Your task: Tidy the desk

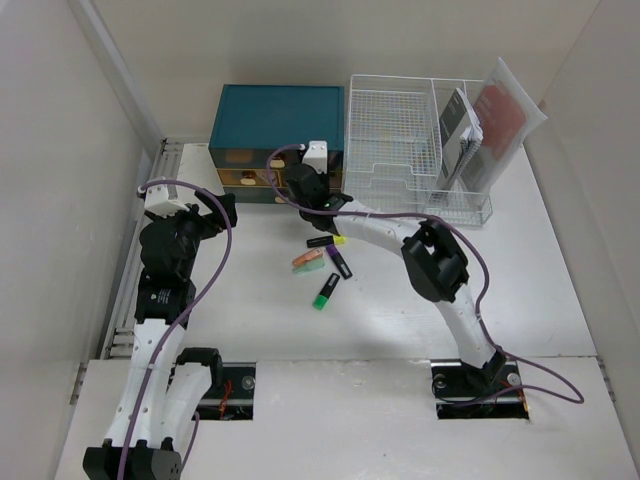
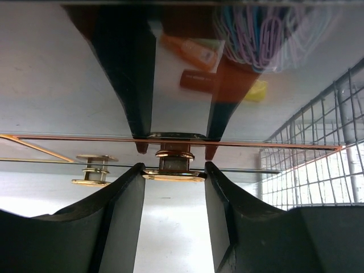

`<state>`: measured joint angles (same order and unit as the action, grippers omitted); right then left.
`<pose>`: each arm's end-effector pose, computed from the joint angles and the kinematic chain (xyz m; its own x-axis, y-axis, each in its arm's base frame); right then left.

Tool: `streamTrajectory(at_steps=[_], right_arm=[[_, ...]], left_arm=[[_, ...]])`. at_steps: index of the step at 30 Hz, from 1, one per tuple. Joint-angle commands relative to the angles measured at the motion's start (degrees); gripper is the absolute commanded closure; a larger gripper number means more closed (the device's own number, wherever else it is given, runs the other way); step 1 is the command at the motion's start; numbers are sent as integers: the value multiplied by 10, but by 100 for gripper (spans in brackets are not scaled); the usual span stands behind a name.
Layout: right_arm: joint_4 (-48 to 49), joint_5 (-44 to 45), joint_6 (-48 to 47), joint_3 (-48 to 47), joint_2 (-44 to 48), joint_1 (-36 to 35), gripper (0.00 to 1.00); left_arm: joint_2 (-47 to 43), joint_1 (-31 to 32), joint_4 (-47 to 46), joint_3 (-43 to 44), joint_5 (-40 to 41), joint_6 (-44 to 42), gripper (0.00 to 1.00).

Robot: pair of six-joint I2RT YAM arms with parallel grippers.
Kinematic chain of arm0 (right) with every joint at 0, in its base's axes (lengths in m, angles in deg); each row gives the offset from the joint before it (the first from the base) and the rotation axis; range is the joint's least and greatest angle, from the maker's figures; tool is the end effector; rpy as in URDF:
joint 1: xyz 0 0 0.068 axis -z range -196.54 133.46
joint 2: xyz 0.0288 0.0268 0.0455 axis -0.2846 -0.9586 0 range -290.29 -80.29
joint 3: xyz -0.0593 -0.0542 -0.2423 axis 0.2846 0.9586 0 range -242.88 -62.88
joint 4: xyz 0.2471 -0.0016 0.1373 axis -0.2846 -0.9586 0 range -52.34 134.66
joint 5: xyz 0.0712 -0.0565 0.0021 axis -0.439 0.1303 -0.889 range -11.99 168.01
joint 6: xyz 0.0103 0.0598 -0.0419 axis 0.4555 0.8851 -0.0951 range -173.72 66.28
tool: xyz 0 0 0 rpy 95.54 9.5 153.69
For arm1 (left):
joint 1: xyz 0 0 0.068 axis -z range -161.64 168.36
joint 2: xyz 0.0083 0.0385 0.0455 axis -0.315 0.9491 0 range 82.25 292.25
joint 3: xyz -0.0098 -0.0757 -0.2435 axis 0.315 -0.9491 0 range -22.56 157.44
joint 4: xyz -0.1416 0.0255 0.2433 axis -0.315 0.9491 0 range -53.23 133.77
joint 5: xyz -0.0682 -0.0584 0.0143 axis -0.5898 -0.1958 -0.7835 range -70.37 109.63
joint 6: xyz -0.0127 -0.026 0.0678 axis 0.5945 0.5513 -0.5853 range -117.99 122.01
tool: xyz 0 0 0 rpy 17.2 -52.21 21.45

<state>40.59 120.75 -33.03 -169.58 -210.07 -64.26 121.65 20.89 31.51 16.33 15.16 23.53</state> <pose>0.4030 0.3810 0.1983 -0.3356 0.0164 -0.9418 -0.0198 0.9995 0.0245 0.2327 -0.0150 0.3382 0.0323 -0.3675 -0.9295 0.1435 0.9220 -0.3596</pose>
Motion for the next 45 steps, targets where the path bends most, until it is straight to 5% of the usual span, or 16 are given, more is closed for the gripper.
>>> streamTrajectory(at_steps=[1,24,37,40,45], right_arm=[[29,-19,9,20,28,-9,80],[29,-72,45,224,167,-35,88],[17,-72,45,249,189,-47,88],[17,-78,45,249,195,-47,80],[17,-89,45,254,195,-47,44]], left_arm=[[-8,2,-15,11,1,-6,0],[-13,2,-10,11,1,-11,0],[-19,2,-10,11,1,-11,0],[-19,2,-10,11,1,-11,0],[-24,2,-10,11,1,-11,0]])
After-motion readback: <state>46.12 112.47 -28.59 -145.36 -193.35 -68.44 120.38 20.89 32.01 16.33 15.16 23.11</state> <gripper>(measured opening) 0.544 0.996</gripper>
